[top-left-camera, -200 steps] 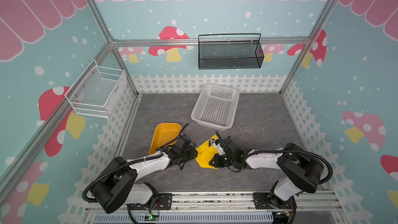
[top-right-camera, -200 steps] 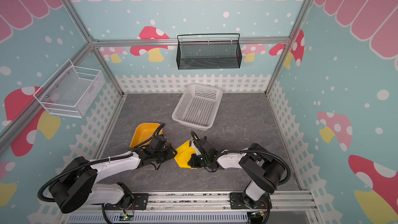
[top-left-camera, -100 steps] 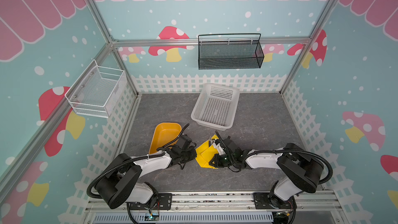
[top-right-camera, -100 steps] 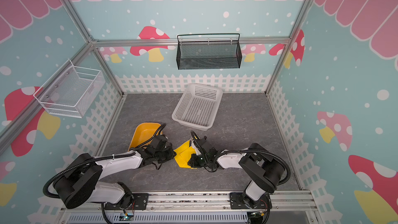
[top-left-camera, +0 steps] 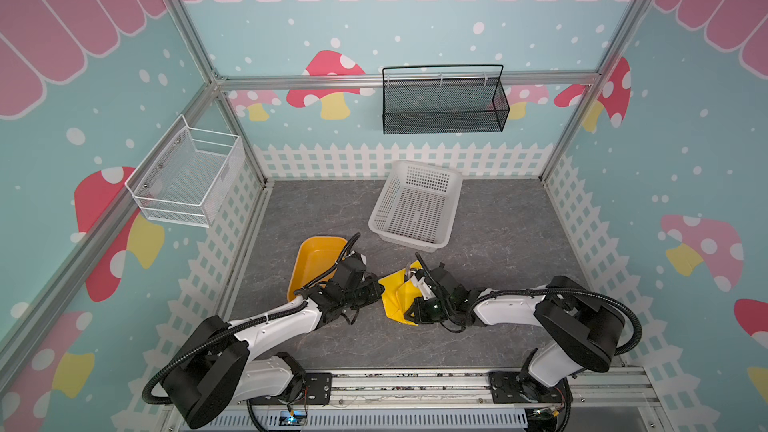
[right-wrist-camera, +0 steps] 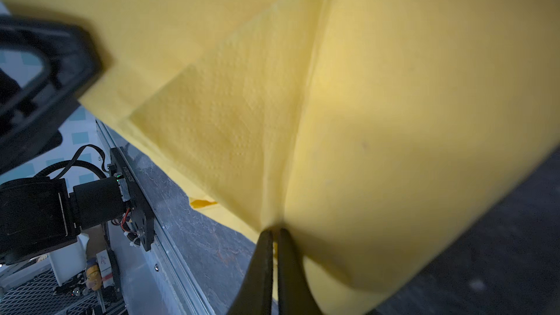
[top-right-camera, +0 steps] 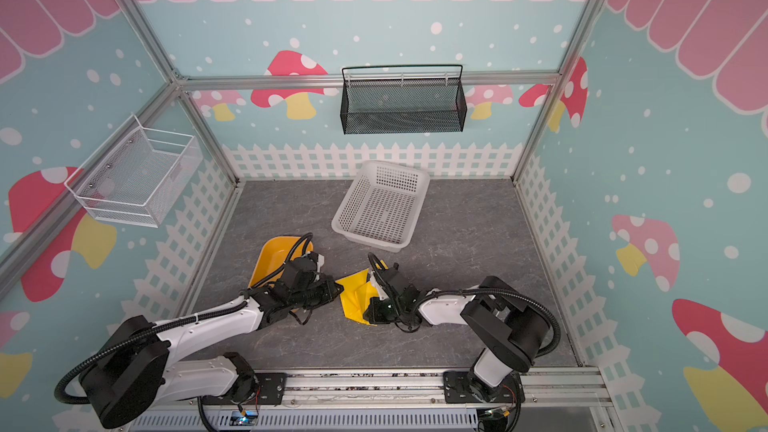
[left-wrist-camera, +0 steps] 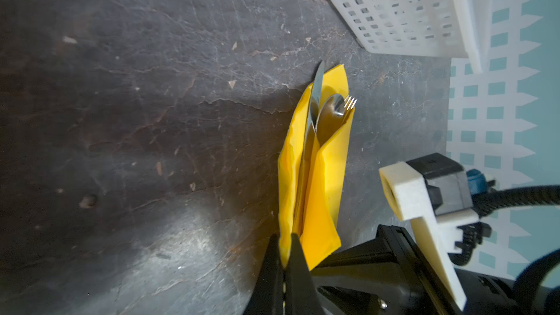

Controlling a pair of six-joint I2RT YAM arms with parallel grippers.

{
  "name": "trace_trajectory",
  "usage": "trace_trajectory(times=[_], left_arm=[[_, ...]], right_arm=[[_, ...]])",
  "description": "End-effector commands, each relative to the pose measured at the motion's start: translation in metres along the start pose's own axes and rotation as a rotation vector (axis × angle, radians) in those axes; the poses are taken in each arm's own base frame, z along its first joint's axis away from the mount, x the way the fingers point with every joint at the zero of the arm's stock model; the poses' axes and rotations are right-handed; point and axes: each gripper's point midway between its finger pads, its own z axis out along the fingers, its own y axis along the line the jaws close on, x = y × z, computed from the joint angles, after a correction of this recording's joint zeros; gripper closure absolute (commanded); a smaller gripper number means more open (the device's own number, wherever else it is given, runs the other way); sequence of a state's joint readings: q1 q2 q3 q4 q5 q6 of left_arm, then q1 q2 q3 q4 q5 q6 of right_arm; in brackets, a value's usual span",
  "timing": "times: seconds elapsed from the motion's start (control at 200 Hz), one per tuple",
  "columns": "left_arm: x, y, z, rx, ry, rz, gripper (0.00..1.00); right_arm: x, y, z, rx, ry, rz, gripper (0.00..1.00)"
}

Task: Place the utensils on the paper napkin and roll it up

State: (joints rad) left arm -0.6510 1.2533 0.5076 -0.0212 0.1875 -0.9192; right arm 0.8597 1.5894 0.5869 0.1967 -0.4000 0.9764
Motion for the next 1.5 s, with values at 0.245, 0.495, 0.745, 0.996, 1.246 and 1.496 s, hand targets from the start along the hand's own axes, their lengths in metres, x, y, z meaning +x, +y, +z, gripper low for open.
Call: trace_trajectory(times=[0.245, 0.495, 0.745, 0.996, 1.246, 1.496], left_arm=[[0.011, -0.043, 0.007, 0.085, 0.050, 0.042, 0.98], [0.019, -0.067, 0.021, 0.147, 0.087, 0.009, 0.98], [0.028, -0.081, 0.034, 0.204, 0.117, -0.030, 0.98], [0.025, -0.083, 0.039, 0.223, 0.103, -0.085, 0.97], [0.033, -0.090, 0.051, 0.272, 0.153, -0.179, 0.96], [0.040, -0.098, 0.059, 0.306, 0.174, -0.210, 0.97]], right_arm=[[0.004, -0.004, 0.000, 0.026, 0.007, 0.008, 0.90], [0.000, 0.000, -0.005, 0.015, -0.023, 0.001, 0.90], [0.001, -0.004, -0.008, 0.021, -0.035, 0.019, 0.90], [0.002, 0.003, -0.015, -0.027, -0.065, 0.017, 0.90], [0.009, 0.001, -0.015, -0.086, -0.076, 0.061, 0.90], [0.014, -0.003, -0.012, -0.100, -0.075, 0.078, 0.90]])
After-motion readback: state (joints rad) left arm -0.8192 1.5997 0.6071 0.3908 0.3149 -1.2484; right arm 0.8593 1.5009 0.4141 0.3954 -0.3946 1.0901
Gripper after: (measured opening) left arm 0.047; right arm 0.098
